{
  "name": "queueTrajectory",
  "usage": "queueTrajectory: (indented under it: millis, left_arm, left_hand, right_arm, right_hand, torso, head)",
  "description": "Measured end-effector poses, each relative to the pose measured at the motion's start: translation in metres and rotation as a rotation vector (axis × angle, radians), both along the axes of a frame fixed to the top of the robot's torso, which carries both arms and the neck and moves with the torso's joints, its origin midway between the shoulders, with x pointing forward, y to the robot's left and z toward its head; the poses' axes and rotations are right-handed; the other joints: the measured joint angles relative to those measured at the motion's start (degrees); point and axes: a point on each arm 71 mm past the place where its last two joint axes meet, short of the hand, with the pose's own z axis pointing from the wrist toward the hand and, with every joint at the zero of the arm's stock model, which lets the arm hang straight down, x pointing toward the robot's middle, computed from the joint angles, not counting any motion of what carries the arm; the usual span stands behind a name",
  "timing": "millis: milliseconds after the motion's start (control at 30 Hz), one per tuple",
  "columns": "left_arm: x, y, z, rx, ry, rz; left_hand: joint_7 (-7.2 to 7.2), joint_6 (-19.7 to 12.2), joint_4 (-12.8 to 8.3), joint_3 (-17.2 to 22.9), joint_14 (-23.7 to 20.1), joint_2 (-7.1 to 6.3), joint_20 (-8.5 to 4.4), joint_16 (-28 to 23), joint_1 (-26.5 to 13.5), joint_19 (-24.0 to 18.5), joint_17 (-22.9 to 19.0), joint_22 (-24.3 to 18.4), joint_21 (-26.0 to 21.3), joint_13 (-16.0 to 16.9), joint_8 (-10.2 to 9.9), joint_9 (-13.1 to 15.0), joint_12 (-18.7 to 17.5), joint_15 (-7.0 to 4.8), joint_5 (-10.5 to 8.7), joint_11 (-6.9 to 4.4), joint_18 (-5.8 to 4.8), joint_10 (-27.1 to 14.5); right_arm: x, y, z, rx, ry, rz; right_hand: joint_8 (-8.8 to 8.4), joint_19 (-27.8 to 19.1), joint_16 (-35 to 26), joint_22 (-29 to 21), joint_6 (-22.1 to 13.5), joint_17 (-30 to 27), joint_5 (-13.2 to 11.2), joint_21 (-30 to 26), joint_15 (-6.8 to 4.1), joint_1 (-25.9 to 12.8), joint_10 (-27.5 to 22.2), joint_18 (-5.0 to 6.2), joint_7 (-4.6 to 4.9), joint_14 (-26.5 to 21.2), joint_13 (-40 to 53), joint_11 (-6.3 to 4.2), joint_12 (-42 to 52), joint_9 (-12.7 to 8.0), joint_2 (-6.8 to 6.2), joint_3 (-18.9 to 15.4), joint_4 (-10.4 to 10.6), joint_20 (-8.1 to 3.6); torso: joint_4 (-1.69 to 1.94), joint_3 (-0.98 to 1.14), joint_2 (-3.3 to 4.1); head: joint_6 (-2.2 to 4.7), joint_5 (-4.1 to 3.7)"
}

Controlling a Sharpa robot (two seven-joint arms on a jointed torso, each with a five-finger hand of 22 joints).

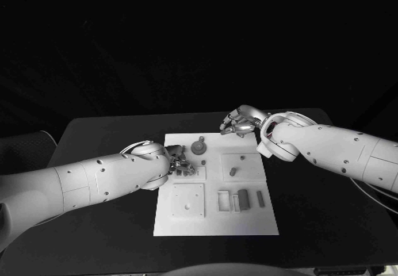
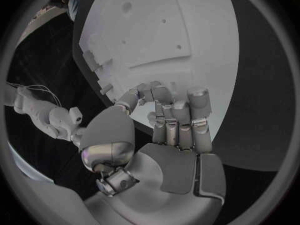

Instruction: Assemble the parts on the task board

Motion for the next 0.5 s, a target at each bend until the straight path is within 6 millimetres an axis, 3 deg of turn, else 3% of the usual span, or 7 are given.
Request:
queueTrajectory:
  millis: [500]
  left_arm:
    - [-0.0003,0.0005,-0.0007,-0.003,0.011,0.003]
  left_hand:
    - [-0.07,-0.07,-0.02,0.02,-0.01,0.0,0.06,0.0,0.0,-0.06,0.01,-0.01,0.0,-0.05,-0.01,0.03,0.0,-0.13,0.23,0.02,0.0,-0.02]
  right_arm:
    - [-0.0001,-0.0001,-0.0002,0.0,0.001,0.0]
  right_hand:
    - [0.0,0.0,0.0,0.0,-0.16,-0.05,0.0,0.0,-0.26,0.0,0.0,-0.04,0.14,-0.01,-0.01,0.0,0.0,0.05,0.0,0.0,0.0,0.0]
  torso:
    - [0.0,-0.01,-0.02]
  head:
    - [0.03,0.07]
